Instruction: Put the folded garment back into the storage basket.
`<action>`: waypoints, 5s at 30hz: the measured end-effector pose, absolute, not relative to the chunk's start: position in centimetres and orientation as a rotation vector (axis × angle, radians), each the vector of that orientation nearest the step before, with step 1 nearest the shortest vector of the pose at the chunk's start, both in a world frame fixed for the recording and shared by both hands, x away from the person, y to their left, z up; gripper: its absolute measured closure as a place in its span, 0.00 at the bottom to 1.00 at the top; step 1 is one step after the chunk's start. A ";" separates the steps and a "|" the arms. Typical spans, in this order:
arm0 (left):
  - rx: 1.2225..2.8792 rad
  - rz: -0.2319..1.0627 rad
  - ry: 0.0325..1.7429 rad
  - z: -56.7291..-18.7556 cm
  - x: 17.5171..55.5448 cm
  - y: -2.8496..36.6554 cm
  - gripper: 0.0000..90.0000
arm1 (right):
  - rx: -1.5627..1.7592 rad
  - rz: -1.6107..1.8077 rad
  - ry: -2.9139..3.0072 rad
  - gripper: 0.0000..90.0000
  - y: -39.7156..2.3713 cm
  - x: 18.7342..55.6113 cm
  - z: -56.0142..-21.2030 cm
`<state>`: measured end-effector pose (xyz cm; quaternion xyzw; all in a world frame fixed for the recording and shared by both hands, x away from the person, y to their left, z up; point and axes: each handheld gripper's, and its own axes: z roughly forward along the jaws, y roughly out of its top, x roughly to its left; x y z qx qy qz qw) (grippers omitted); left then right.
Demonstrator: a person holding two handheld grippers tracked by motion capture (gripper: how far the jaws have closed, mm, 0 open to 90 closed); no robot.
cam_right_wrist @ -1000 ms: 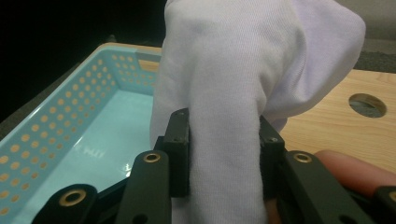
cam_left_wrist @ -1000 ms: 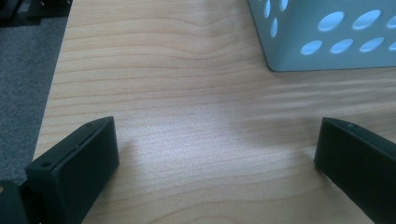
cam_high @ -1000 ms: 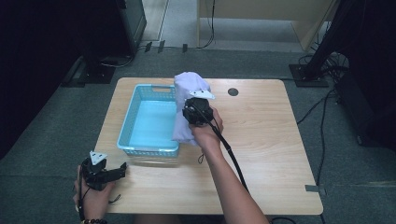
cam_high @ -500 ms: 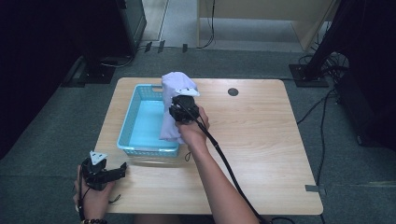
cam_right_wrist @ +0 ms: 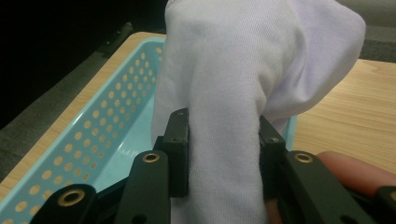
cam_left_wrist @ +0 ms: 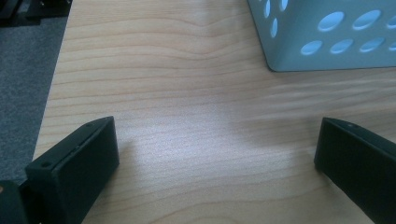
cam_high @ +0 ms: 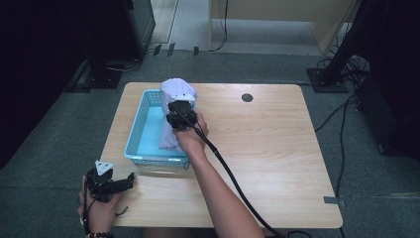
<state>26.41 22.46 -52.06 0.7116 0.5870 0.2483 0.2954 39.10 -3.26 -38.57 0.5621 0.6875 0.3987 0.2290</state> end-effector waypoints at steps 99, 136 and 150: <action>1.895 0.655 1.557 -52.1 26.4 22.4 0.00 | 1.546 1.019 1.948 0.00 -4.5 40.2 -42.5; 1.898 0.655 1.557 -52.1 26.4 22.4 0.00 | 1.696 0.981 1.815 0.00 -14.1 39.0 -47.9; 1.897 0.655 1.557 -52.1 26.4 22.4 0.00 | 1.711 0.931 1.853 0.00 -15.6 37.6 -51.4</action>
